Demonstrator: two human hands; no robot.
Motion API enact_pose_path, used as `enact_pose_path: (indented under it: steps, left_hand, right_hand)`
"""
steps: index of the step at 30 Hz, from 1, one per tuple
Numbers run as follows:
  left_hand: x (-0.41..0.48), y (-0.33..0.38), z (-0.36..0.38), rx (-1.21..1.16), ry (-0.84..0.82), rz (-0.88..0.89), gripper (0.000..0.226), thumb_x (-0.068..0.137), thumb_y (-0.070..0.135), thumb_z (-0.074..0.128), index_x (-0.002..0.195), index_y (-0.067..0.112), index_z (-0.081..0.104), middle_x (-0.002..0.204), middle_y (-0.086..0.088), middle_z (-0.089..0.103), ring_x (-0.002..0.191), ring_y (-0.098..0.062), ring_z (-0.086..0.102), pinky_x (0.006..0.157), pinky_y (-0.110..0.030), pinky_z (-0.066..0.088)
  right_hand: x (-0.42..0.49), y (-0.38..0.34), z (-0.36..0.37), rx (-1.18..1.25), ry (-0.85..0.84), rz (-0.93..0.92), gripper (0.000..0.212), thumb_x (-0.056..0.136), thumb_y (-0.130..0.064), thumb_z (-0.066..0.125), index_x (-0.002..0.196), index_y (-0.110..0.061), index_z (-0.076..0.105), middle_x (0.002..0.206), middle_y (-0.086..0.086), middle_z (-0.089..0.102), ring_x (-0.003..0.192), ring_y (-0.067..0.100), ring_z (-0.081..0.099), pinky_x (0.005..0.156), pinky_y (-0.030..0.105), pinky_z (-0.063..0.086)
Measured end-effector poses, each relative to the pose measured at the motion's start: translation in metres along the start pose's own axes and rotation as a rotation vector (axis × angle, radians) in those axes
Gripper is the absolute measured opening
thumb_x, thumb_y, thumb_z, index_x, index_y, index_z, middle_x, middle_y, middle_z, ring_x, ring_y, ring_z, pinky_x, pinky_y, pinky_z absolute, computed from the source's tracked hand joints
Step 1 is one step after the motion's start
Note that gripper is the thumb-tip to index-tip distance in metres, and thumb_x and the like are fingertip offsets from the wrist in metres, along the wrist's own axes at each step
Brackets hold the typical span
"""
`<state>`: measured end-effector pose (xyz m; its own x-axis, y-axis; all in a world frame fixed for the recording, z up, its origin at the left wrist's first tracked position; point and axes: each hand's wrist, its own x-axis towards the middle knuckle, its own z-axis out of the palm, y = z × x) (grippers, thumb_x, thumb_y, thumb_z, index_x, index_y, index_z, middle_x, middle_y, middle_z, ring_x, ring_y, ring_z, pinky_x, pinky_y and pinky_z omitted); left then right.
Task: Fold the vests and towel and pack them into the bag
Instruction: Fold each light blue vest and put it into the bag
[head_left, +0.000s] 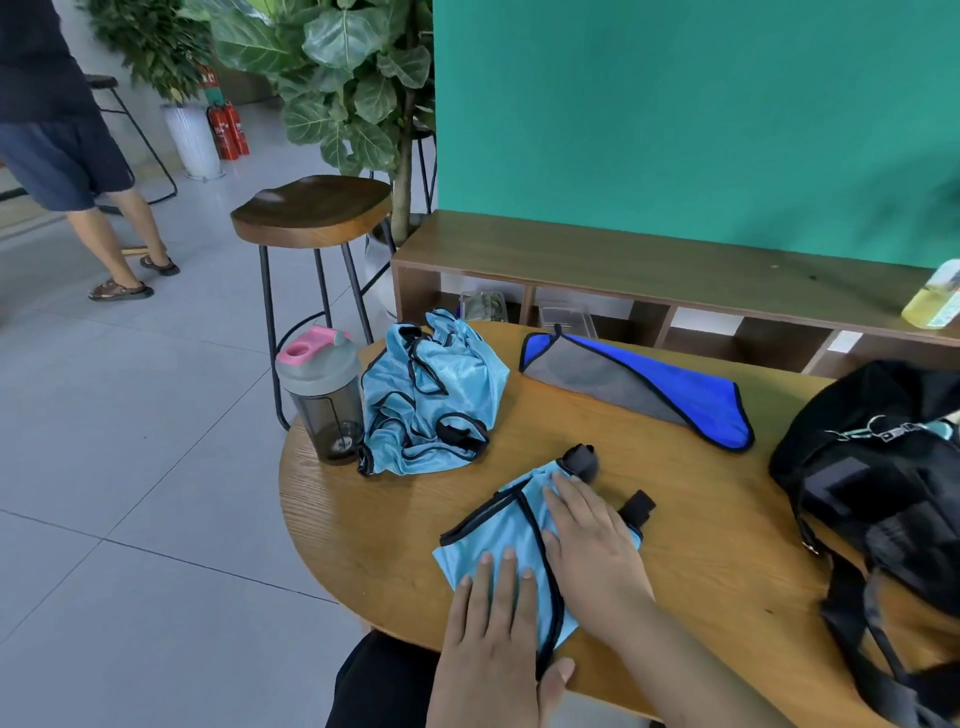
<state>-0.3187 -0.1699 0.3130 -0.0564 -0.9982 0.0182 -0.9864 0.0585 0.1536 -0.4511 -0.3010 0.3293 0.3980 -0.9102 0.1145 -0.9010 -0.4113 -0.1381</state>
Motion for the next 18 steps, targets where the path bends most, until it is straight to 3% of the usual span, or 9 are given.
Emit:
enact_pose_path:
  steps: [2, 4, 7, 12, 16, 18]
  left_hand:
    - [0.001, 0.005, -0.001, -0.001, -0.003, -0.003, 0.087, 0.089, 0.074, 0.044, 0.142, 0.008, 0.064, 0.156, -0.018, 0.052, 0.141, -0.041, 0.052, 0.113, -0.052, 0.030]
    - [0.000, 0.011, 0.000, -0.002, -0.026, 0.016, 0.085, 0.096, 0.075, 0.035, 0.142, 0.010, 0.064, 0.156, -0.019, 0.051, 0.142, -0.042, 0.051, 0.116, -0.052, 0.028]
    - [0.001, 0.028, 0.001, 0.009, -0.082, 0.068, 0.092, 0.098, 0.079, 0.018, 0.141, 0.013, 0.065, 0.155, -0.022, 0.051, 0.141, -0.042, 0.052, 0.121, -0.049, 0.018]
    - [0.003, 0.056, -0.008, 0.028, 0.024, 0.114, 0.080, 0.096, 0.078, 0.036, 0.135, 0.016, 0.069, 0.150, -0.019, 0.057, 0.141, -0.042, 0.052, 0.113, -0.055, 0.030]
    - [0.001, 0.043, 0.000, 0.027, 0.082, 0.014, 0.080, 0.099, 0.075, 0.033, 0.133, 0.013, 0.071, 0.151, -0.020, 0.056, 0.141, -0.049, 0.049, 0.113, -0.061, 0.030]
    - [-0.004, 0.040, 0.005, 0.030, 0.082, 0.014, 0.075, 0.098, 0.071, 0.037, 0.131, 0.014, 0.073, 0.149, -0.018, 0.059, 0.137, -0.048, 0.054, 0.111, -0.060, 0.032]
  right_hand:
    - [0.002, 0.005, -0.002, -0.054, -0.056, -0.027, 0.066, 0.106, -0.044, 0.006, 0.168, -0.023, 0.016, 0.176, -0.008, -0.002, 0.162, 0.012, -0.001, 0.129, 0.036, -0.001]
    - [0.002, 0.013, -0.006, -0.094, -0.060, -0.063, 0.071, 0.103, -0.048, 0.001, 0.167, -0.023, 0.018, 0.175, -0.009, -0.004, 0.161, 0.010, -0.001, 0.126, 0.037, -0.003]
    - [0.006, 0.038, -0.016, -0.126, -0.172, -0.123, 0.076, 0.096, -0.053, -0.014, 0.167, -0.029, -0.003, 0.171, -0.015, -0.020, 0.158, 0.005, -0.018, 0.127, 0.039, -0.006]
    - [0.009, 0.068, -0.040, -0.150, -0.227, -0.155, 0.064, 0.105, -0.050, -0.002, 0.167, -0.031, -0.005, 0.171, -0.017, -0.021, 0.156, 0.005, -0.025, 0.132, 0.039, -0.002]
    - [-0.008, 0.037, -0.044, 0.001, -0.145, -0.031, 0.060, 0.114, -0.043, 0.017, 0.169, -0.024, 0.004, 0.174, -0.011, -0.010, 0.159, 0.008, -0.016, 0.132, 0.035, 0.000]
    - [-0.018, 0.016, -0.034, 0.088, -0.190, 0.050, 0.062, 0.113, -0.048, 0.014, 0.169, -0.022, 0.002, 0.174, -0.010, -0.010, 0.160, 0.010, -0.016, 0.132, 0.036, -0.002]
